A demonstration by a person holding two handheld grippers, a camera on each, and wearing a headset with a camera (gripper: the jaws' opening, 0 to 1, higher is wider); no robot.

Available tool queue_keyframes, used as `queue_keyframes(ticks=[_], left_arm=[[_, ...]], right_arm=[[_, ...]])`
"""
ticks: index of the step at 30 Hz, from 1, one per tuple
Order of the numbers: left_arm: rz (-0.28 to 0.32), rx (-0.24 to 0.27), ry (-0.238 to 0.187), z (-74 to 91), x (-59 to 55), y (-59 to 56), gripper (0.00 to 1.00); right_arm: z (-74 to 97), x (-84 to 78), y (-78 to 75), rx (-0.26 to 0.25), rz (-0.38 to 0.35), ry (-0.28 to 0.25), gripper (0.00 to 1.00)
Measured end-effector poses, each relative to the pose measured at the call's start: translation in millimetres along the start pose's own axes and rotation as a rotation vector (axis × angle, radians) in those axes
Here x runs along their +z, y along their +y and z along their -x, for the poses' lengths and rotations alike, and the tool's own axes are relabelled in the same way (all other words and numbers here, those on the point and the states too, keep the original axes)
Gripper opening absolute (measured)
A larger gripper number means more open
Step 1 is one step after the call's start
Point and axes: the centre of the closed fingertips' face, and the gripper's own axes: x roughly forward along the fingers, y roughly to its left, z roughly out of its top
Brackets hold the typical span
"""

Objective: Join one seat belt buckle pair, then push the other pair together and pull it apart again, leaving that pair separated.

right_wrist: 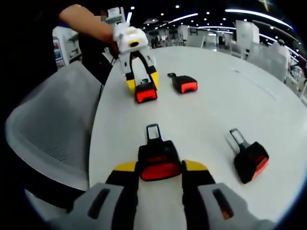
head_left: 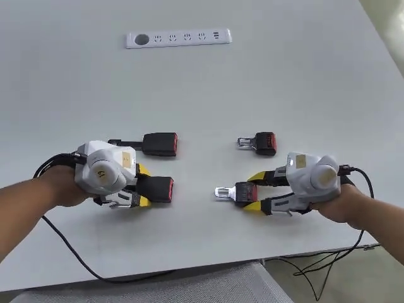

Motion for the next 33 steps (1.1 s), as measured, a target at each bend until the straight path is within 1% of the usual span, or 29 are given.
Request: queue_keyframes(ticks=[5, 7, 10, 16, 20, 31, 32, 33], left_arm=[[-0.001, -0.002, 0.002, 0.6, -0.6, -0.4, 0.36], [-0.003, -0.003, 0.004, 0.1, -2.3, 0.6, 0.36], [0.0, -0.003, 0.006, 0.4, -1.6, 0.2, 0.35], [0.006, -0.002, 0.008, 0.5, -1.6, 0.0, 0.35], [0.012, -0.001, 0.014, 0.3, -1.8, 0.4, 0.35], [0.017, -0.001, 0.026, 0.0, -1.6, 0.9, 0.35], [0.017, -0.001, 0.027, 0.0, -1.4, 0.8, 0.35], [0.018, -0.001, 0.028, 0.0, -1.2, 0.8, 0.35]], right_arm=[[-14.8, 11.6, 2.7, 0.006, 0.004, -0.014, 0.34], [-18.9, 16.2, 4.9, 0.009, 0.01, -0.01, 0.34], [-26.5, 21.6, 5.8, 0.01, 0.014, -0.005, 0.34], [-38.1, 33.0, 9.2, 0.012, 0.007, -0.015, 0.34], [-47.3, 41.5, 13.9, 0.01, 0.016, -0.015, 0.34], [-63.9, 55.3, 16.7, 0.002, 0.011, -0.002, 0.34], [-65.6, 57.0, 17.0, 0.0, 0.014, -0.002, 0.34], [-65.7, 56.5, 16.0, -0.006, 0.038, 0.007, 0.34]])
